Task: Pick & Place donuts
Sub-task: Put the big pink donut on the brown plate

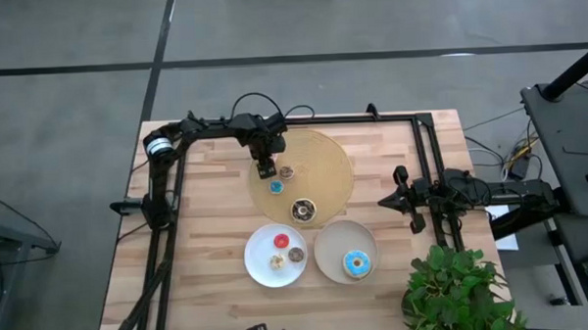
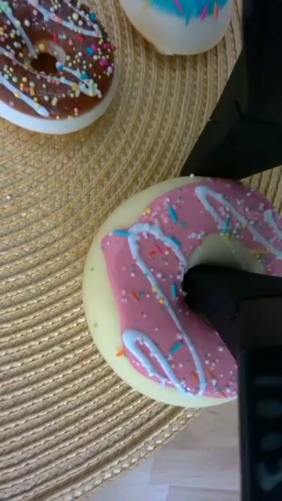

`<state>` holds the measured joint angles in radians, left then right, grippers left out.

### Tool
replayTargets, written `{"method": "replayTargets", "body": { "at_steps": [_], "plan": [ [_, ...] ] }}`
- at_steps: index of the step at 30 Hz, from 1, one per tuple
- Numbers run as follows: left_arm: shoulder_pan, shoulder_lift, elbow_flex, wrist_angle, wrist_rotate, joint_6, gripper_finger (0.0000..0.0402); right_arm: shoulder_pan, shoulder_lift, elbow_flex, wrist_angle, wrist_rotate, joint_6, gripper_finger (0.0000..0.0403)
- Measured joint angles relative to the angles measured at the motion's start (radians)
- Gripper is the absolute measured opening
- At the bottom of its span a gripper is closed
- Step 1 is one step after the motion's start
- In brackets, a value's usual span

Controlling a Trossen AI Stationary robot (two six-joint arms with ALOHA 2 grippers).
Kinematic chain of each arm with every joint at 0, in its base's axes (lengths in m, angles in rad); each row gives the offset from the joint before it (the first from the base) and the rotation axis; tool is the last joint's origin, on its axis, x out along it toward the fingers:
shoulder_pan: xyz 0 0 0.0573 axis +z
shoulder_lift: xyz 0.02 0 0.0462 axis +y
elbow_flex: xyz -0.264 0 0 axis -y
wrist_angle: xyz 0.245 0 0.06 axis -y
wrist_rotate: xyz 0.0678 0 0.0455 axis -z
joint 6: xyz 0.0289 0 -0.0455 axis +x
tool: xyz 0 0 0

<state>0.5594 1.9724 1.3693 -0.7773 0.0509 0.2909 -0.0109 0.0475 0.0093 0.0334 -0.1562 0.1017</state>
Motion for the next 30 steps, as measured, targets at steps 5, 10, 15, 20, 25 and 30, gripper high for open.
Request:
{"method": "replayTargets", "body": {
  "at_steps": [5, 10, 15, 20, 25, 30],
  "plan": [
    [0.000, 0.000, 0.000, 0.000, 0.001, 0.000, 0.0149, 0.000, 0.000, 0.000, 0.000, 0.000, -0.003, 0.0008],
    [0.000, 0.000, 0.000, 0.000, 0.002, 0.000, 0.0149, 0.000, 0.000, 0.000, 0.000, 0.000, -0.004, 0.0008],
    [0.000, 0.002, 0.012, -0.010, -0.003, 0.000, 0.0149, 0.000, 0.000, 0.000, 0.000, 0.000, 0.000, 0.0008],
    [0.000, -0.002, 0.037, -0.020, -0.005, 0.000, 0.0149, 0.000, 0.000, 0.000, 0.000, 0.000, -0.001, 0.0008],
    [0.000, -0.004, 0.044, -0.023, -0.008, 0.000, 0.0149, 0.000, 0.000, 0.000, 0.000, 0.000, -0.004, 0.0008],
    [0.000, -0.004, 0.044, -0.032, -0.009, 0.000, 0.0149, 0.000, 0.000, 0.000, 0.000, 0.000, -0.003, 0.0008]
  ]
}}
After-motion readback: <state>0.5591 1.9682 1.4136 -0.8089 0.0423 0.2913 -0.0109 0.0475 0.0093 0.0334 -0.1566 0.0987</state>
